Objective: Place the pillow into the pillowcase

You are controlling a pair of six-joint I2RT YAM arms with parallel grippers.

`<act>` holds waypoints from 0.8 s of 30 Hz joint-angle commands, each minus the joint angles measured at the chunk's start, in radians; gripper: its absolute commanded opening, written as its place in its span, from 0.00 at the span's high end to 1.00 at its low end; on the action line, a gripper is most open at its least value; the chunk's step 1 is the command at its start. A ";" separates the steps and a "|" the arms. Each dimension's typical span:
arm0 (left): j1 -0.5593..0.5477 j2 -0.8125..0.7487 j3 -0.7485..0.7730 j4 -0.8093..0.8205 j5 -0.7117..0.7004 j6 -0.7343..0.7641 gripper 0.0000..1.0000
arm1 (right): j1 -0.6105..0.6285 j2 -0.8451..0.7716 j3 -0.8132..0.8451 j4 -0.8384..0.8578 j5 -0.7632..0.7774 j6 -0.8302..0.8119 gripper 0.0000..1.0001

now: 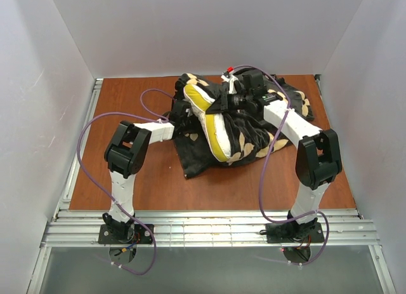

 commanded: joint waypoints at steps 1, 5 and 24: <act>0.036 -0.038 -0.023 -0.189 -0.141 0.093 0.56 | 0.015 -0.119 -0.015 0.058 -0.152 0.056 0.99; 0.113 -0.179 -0.132 -0.243 -0.155 0.172 0.93 | -0.008 -0.118 0.023 -0.094 0.109 -0.169 0.99; 0.299 -0.551 -0.316 -0.521 0.072 0.472 0.96 | -0.022 0.046 -0.104 -0.015 0.279 -0.386 0.99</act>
